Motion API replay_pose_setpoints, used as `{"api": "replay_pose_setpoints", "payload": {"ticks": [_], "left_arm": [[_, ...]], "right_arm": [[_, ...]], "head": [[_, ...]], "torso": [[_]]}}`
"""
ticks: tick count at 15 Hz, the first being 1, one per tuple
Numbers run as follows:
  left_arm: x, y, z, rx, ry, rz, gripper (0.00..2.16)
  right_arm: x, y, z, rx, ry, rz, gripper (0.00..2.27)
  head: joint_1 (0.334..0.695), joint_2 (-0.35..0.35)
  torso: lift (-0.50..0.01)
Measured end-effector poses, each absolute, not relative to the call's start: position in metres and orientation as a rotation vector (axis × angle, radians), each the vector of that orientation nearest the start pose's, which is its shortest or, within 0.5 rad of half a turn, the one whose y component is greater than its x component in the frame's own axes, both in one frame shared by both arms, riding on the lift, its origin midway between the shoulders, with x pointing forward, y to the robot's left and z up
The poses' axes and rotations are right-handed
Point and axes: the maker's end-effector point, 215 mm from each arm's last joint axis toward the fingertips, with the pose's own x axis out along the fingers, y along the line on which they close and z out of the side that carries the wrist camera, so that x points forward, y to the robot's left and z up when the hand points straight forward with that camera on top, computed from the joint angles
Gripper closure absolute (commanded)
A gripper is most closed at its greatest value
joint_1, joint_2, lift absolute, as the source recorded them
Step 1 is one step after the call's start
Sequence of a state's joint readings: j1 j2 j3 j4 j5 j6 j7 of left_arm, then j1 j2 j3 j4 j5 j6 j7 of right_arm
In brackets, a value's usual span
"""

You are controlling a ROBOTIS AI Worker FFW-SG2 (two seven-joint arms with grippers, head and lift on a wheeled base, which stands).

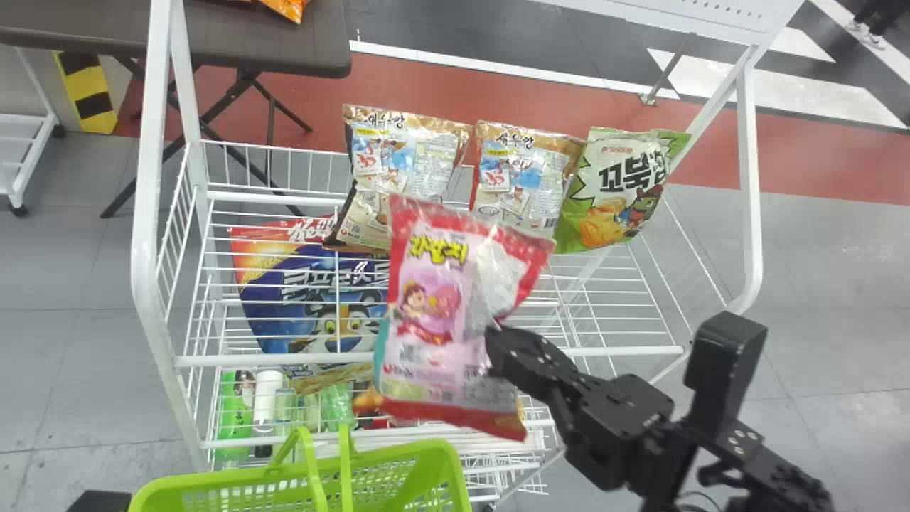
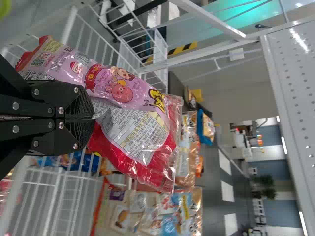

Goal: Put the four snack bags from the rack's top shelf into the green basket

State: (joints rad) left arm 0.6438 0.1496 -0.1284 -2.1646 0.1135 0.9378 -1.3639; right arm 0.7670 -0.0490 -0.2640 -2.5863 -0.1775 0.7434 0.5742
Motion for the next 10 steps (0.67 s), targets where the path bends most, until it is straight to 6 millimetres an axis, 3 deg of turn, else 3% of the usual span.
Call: {"api": "replay_pose_setpoints", "payload": {"ticks": [2,5,10], "left_arm": [[0.129,-0.006,-0.416,-0.681,0.868,-1.432,1.54],[0.129,-0.006,-0.415,-0.680,0.851,-1.427,1.54],[0.130,-0.009,-0.414,-0.682,0.836,-1.428,1.54]], "right_arm": [[0.300,-0.215,-0.360,0.150,0.585,0.459,2.01],[0.261,-0.216,-0.385,0.226,0.759,0.508,2.01],[0.195,-0.197,-0.420,0.381,1.003,0.576,2.01]], "head": [[0.695,-0.350],[0.695,-0.350],[0.695,-0.350]], "torso": [[0.000],[0.000],[0.000]]}}
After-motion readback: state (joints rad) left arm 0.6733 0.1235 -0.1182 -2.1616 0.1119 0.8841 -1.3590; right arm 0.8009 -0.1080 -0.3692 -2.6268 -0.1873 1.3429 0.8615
